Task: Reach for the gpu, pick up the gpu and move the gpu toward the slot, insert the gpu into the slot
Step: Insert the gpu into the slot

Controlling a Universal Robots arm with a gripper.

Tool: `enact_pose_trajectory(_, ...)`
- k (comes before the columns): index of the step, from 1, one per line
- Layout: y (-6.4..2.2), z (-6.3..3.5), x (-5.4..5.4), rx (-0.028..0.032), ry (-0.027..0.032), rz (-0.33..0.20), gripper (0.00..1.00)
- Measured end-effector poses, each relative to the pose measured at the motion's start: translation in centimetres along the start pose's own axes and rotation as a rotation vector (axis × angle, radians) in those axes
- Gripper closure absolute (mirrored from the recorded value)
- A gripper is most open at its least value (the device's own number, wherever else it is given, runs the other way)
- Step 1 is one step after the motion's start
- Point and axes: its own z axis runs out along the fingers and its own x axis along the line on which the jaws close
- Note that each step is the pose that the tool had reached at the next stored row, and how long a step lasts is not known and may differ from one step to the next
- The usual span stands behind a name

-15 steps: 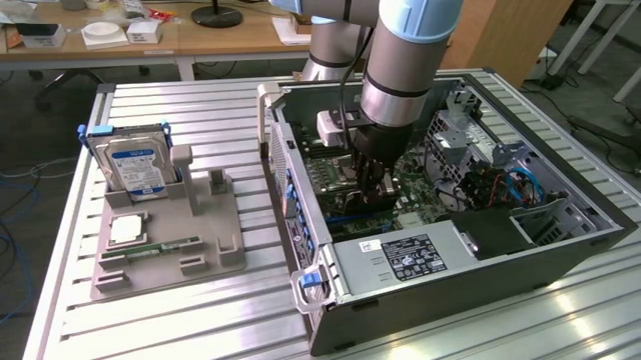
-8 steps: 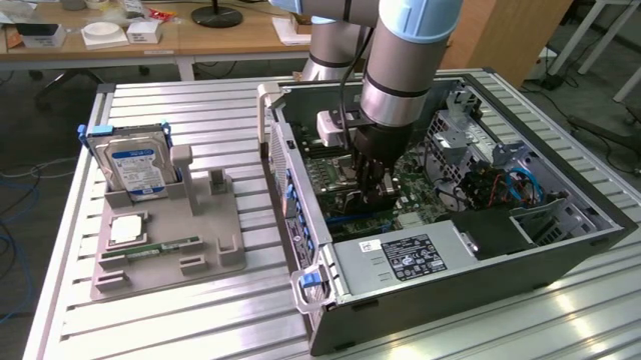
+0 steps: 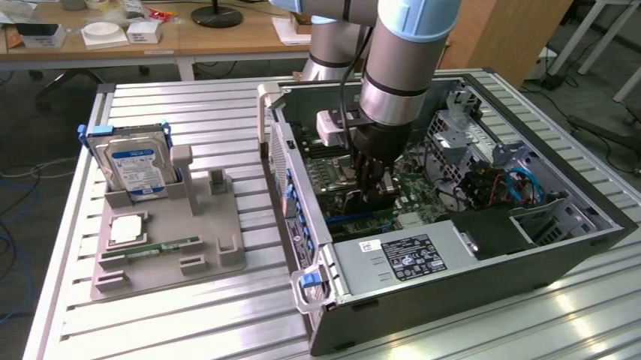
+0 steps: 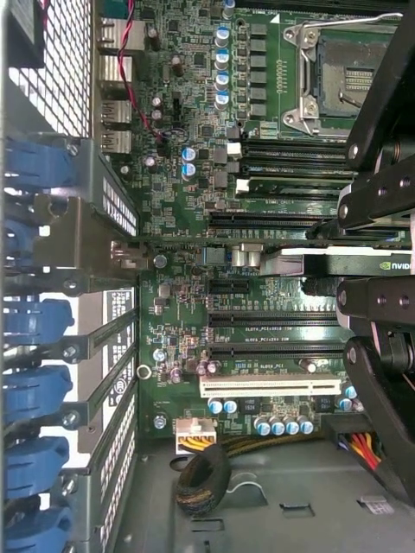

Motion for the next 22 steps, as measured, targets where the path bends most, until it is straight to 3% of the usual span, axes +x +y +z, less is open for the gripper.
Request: enact_pose_trajectory(22, 0.01, 0.5, -0.07, -0.0001, -0.0004, -0.014, 0.74)
